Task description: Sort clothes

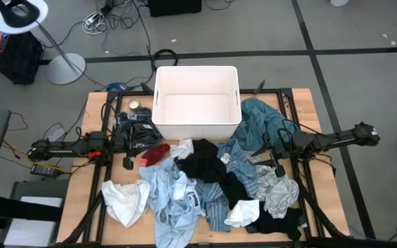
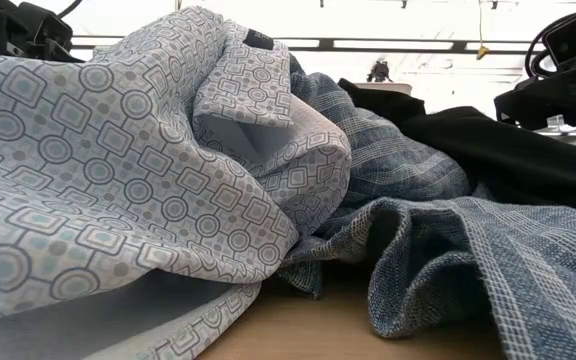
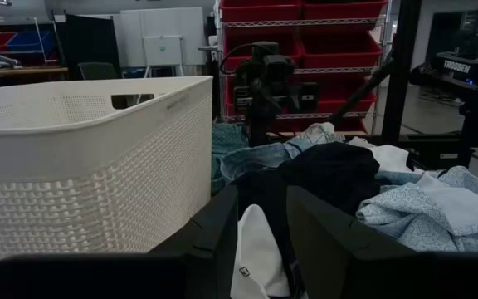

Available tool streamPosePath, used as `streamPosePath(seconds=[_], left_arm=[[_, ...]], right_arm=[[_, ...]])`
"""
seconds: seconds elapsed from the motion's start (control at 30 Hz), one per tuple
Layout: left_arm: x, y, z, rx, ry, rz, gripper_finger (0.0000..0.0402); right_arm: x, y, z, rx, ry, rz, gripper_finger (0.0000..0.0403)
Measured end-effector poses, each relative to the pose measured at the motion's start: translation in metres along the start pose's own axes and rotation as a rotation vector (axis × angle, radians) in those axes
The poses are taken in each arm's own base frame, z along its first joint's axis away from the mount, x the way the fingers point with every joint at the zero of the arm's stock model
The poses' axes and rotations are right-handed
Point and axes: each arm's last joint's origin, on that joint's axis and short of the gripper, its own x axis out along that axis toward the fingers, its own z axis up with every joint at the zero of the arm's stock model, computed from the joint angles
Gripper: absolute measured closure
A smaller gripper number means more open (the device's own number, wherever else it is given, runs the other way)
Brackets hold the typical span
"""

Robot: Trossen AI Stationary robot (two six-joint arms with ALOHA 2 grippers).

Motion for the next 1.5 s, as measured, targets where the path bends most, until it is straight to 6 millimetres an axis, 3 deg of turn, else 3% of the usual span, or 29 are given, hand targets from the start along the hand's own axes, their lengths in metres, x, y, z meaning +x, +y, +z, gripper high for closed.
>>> streamPosePath(seconds=[0.77, 1.2, 1.5], left_arm=[[0.000, 0.000, 0.000, 0.000, 0.000, 0.000, 0.0289], [0.000, 0.000, 0.000, 0.000, 0.000, 0.000, 0.0289], [0.000, 0.000, 0.000, 0.000, 0.000, 0.000, 0.0289]], right_arm=[[0.000, -0.001, 0.000, 0.001, 0.000, -0.019, 0.0245], [-0.005, -0.016, 0.000, -0.001, 0.012, -0.591, 0.0245], [-0.005, -0.017, 0.000, 0.030, 0.004, -0.610, 0.0245]])
